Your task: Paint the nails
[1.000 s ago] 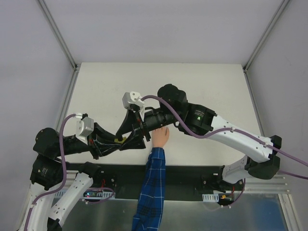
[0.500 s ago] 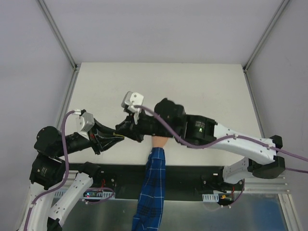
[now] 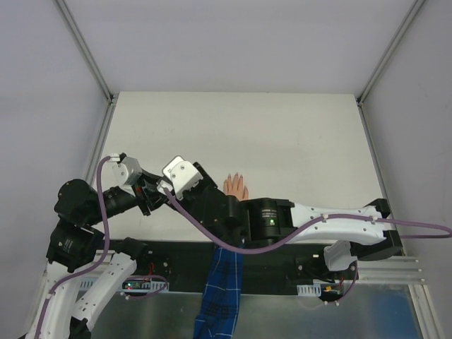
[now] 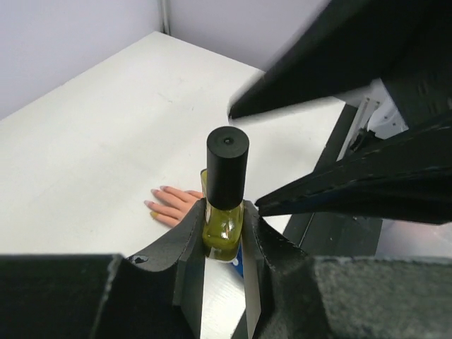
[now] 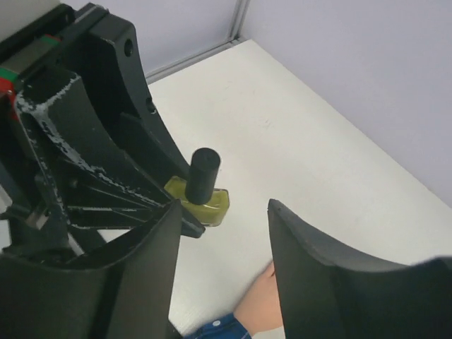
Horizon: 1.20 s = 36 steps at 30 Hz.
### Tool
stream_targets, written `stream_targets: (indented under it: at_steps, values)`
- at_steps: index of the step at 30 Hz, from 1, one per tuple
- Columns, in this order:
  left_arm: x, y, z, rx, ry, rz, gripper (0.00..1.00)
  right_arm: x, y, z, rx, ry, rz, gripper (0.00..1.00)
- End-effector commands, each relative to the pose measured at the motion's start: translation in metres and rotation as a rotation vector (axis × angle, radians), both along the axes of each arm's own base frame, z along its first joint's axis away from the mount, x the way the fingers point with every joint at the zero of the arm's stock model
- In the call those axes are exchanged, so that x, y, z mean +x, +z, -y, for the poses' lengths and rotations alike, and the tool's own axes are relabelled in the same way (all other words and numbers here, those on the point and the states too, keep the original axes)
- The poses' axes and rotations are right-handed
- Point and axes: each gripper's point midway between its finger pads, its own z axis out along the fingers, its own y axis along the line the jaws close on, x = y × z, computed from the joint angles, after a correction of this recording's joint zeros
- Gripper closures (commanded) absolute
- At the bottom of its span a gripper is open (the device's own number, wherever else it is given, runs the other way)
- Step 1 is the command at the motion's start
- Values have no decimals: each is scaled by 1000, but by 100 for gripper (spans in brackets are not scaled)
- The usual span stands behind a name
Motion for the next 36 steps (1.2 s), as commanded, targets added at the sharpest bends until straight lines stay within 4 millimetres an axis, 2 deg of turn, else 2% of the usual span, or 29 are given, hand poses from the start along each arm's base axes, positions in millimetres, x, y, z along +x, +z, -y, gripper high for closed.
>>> stream_targets:
  at_steps: [1, 2, 3, 5, 6, 7, 8, 9, 10, 13, 14, 16, 20, 30, 34, 36]
  values:
    - [-7, 1, 0, -32, -11, 1, 100, -5, 37, 38, 58, 138, -5, 38]
    - [-12, -3, 1, -34, -31, -3, 100, -7, 33, 40, 53, 162, -12, 32]
    - [-15, -4, 1, -37, -41, -8, 100, -17, 33, 36, 63, 255, -32, 25]
    - [-20, -5, 2, -45, -56, -14, 100, -20, 35, 43, 89, 332, -68, 20]
    - [-23, -5, 2, -52, -63, -23, 100, -35, 36, 38, 105, 456, -102, 17]
    - [-25, -4, 2, -55, -71, -26, 100, -28, 36, 39, 132, 478, -146, 16]
    - [-27, -2, 3, -61, -76, -31, 100, -33, 37, 39, 144, 534, -172, 15]
    - [-30, -1, 4, -67, -91, -44, 100, -52, 38, 35, 151, 680, -218, 15]
    - [-31, 0, 4, -72, -96, -49, 100, -46, 39, 35, 161, 707, -236, 14]
    - [-39, 3, 5, -84, -127, -66, 100, -62, 41, 31, 163, 877, -284, 14]
    - [-42, 5, 6, -87, -138, -66, 100, -73, 42, 31, 158, 954, -301, 14]
    - [-48, 7, 7, -92, -167, -77, 100, -73, 43, 25, 154, 991, -315, 14]
    - [-57, 10, 9, -97, -212, -92, 100, -79, 45, 17, 154, 1075, -353, 18]
    - [-72, 16, 11, -94, -285, -91, 100, -74, 38, 1, 169, 1126, -403, 26]
    - [-73, 18, 11, -93, -288, -87, 100, -77, 39, -2, 181, 1165, -438, 39]
    - [-71, 19, 11, -92, -285, -85, 100, -81, 37, -4, 176, 1197, -453, 50]
